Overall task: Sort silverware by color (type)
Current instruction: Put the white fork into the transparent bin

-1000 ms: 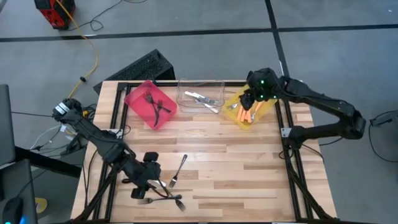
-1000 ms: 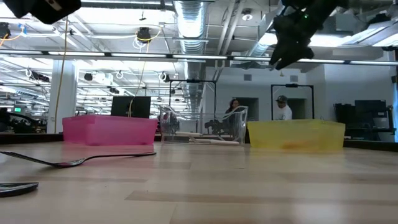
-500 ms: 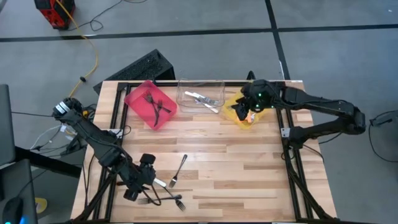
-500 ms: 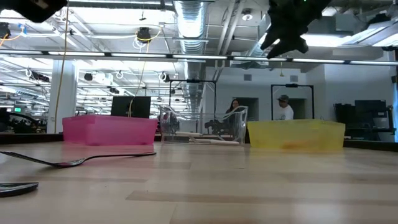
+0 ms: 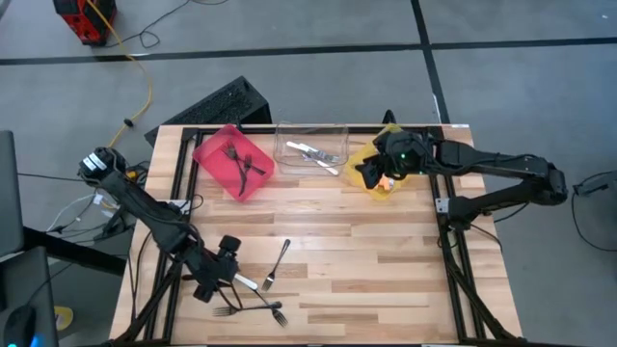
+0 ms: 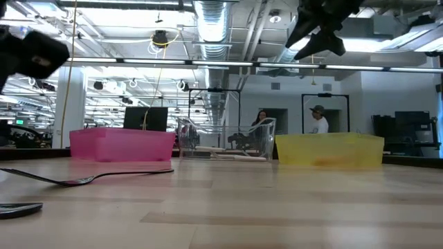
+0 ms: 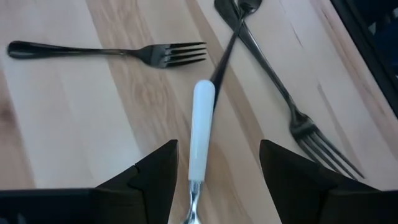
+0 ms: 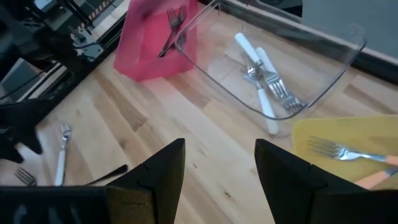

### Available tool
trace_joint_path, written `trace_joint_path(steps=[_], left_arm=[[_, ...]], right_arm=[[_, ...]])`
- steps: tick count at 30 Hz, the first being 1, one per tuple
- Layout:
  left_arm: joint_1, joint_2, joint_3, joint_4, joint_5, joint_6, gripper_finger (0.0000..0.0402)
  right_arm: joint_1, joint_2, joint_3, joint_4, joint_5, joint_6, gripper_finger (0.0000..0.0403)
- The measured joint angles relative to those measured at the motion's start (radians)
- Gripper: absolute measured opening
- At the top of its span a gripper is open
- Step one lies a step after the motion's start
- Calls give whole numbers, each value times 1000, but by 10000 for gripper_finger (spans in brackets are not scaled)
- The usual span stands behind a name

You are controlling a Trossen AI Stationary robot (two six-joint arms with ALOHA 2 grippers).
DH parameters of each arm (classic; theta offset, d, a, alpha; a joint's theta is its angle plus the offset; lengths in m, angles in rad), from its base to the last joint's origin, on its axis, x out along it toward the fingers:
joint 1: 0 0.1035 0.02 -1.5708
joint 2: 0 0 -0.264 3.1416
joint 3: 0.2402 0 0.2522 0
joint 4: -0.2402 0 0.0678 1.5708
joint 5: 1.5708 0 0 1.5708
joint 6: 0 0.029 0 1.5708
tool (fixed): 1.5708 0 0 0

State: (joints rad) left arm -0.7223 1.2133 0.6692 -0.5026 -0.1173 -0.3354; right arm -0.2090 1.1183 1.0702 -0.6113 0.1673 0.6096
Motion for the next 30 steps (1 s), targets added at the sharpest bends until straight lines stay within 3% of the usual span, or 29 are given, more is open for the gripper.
trace_joint_path(steps=[9, 17, 24, 30], left_arm=[[0, -2, -173, 232, 5, -18, 209], [2, -2, -292, 363, -79, -48, 209], [2, -2, -315, 433, -29, -99, 209], [2, 60, -315, 445, -72, -57, 209]], right_arm=[[38, 0, 0, 0, 22, 32, 218], [38, 0, 0, -1, 23, 56, 218], [30, 0, 0, -2, 23, 55, 218], [30, 0, 0, -2, 26, 54, 218]])
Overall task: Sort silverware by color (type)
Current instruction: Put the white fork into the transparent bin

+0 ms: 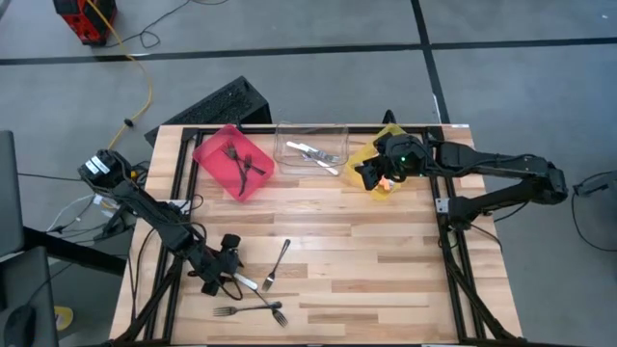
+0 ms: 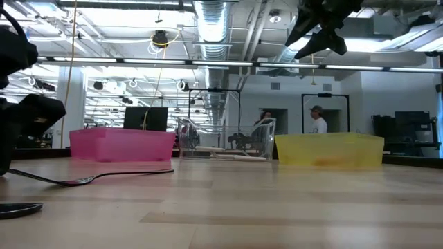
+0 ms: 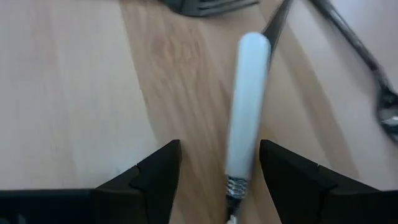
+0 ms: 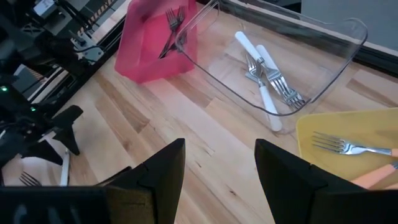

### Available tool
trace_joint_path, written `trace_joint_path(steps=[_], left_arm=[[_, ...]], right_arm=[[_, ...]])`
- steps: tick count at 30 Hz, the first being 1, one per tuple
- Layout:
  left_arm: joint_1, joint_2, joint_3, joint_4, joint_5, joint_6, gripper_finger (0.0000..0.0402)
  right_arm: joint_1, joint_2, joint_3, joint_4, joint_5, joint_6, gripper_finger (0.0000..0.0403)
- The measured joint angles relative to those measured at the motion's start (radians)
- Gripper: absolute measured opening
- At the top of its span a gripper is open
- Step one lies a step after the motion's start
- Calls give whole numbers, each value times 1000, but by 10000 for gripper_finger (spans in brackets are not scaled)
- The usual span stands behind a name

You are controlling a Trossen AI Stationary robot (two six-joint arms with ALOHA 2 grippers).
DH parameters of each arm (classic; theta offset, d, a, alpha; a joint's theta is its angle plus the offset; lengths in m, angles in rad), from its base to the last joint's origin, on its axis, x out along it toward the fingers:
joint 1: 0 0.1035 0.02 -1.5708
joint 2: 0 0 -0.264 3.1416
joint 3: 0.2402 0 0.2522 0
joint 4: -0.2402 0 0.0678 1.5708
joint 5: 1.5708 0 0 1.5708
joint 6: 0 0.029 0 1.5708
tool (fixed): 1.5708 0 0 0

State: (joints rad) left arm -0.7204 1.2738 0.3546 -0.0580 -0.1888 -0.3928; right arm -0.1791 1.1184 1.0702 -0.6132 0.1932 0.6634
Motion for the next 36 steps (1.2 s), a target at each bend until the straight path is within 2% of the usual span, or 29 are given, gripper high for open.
trace_joint_path(steps=[8, 18, 27, 32, 36], left_arm=[[0, 91, 4, 90, -21, -11, 198], [0, 138, 7, 104, -10, 24, 118], [0, 140, 5, 112, -4, -54, 31], [0, 141, 1, 137, -7, -65, 30], [-1, 142, 3, 139, -20, -164, 32]], right_arm=[[0, 0, 0, -2, 0, -1, 218], [0, 0, 0, 2, 0, 2, 218], [0, 0, 0, 16, 0, 3, 218], [0, 0, 0, 26, 0, 34, 218], [4, 0, -1, 62, 0, 48, 218]])
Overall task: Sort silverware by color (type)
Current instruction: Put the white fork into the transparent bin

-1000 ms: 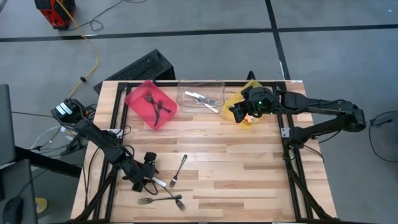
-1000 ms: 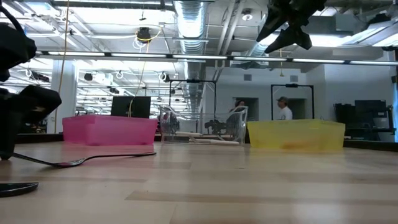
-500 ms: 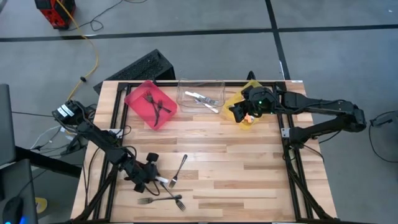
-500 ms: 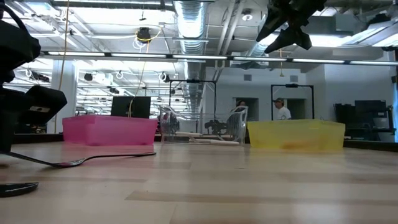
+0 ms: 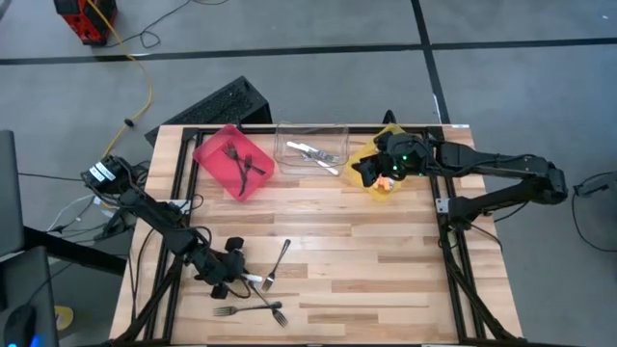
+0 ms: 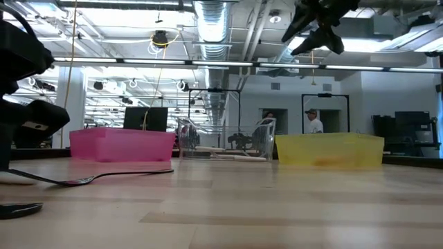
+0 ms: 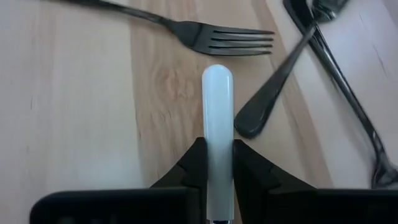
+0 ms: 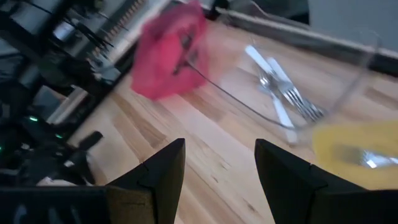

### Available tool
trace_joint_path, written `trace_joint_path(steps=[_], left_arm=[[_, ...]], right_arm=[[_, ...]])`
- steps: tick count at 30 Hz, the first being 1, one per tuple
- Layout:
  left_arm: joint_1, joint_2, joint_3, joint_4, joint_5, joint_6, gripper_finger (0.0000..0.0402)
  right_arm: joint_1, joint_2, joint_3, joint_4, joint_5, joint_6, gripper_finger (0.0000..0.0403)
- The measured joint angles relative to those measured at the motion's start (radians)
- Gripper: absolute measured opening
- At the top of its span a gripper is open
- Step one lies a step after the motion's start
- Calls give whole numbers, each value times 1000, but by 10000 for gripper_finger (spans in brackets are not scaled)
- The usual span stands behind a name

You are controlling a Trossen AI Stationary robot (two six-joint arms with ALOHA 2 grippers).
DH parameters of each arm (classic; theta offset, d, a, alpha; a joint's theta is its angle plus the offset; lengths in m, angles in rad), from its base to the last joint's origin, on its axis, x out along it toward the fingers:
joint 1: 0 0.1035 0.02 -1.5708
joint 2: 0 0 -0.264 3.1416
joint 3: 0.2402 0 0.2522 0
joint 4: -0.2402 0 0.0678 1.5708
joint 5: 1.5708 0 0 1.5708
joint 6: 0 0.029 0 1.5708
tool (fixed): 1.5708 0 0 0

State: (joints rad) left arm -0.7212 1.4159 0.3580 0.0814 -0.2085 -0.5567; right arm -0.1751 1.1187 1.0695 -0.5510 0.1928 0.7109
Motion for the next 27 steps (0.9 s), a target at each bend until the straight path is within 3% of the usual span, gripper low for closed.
trace_joint_path(steps=[11, 18, 27], left_arm=[[5, 5, 92, -115, -6, -193, 30], [4, 7, 151, -221, -29, -378, 30], [4, 6, 219, -331, -58, -504, 30]], right_arm=[[10, 0, 0, 189, -8, -120, 218], [10, 0, 0, 196, -12, -145, 218], [10, 0, 0, 196, -12, -186, 218]])
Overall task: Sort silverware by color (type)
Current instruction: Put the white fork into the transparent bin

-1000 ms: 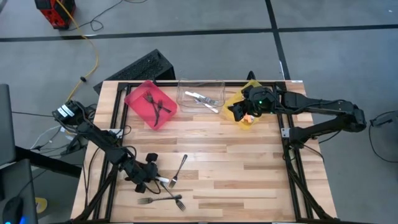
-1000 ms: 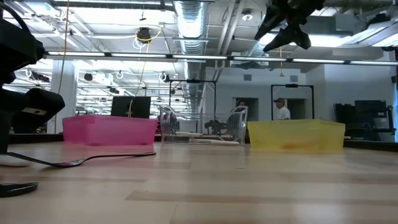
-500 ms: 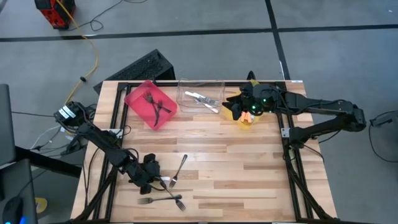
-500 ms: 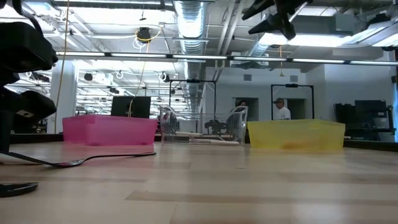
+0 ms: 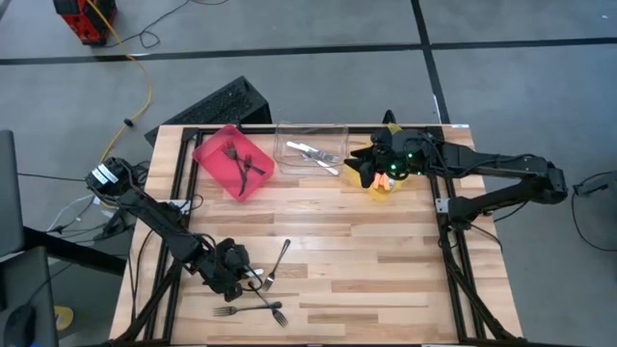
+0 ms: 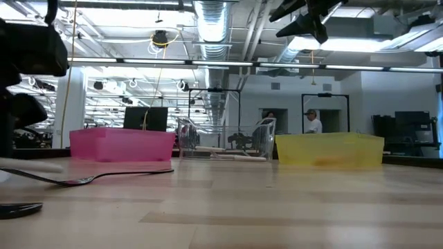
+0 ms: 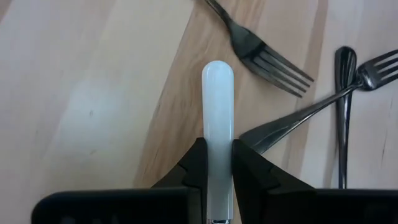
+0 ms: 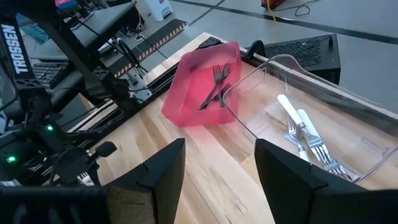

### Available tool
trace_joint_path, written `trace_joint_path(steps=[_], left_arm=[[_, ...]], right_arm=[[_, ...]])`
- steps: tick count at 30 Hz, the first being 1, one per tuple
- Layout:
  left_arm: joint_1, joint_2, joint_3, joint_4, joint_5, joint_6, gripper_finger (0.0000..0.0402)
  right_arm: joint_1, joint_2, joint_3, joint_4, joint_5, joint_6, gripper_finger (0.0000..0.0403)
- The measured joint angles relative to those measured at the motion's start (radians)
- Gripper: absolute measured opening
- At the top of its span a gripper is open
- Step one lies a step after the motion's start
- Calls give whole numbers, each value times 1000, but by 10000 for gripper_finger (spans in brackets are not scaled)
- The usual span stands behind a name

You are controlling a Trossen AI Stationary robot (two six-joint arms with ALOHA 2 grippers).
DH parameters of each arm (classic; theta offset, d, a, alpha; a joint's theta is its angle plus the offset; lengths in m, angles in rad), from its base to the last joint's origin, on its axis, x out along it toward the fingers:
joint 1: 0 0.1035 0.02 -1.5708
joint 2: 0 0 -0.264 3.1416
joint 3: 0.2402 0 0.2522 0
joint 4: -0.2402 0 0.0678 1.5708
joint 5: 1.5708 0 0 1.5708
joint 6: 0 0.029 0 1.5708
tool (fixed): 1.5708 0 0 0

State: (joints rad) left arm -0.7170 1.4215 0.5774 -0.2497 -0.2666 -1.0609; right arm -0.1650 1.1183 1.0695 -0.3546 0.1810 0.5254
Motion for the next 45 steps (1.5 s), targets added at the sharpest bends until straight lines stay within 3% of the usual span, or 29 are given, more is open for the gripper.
trace_joint_path(steps=[9, 16, 26, 32, 39, 45], left_arm=[[2, -2, 113, -183, -59, -7, 30], [16, -63, 188, -260, -254, 36, 30], [131, -280, 199, -274, -517, 72, 30], [240, -346, 199, -153, -638, 178, 30], [391, -348, 199, 136, -602, 475, 30], [531, -388, 200, 216, -557, 492, 30]], right_arm=[[0, 0, 0, 0, 0, -10, 218], [2, 0, 0, 6, 0, -10, 218], [2, 0, 0, 32, 0, -3, 218], [2, 0, 0, 51, 1, -4, 218], [2, 0, 0, 74, 2, -3, 218], [2, 0, 0, 81, 5, -3, 218]])
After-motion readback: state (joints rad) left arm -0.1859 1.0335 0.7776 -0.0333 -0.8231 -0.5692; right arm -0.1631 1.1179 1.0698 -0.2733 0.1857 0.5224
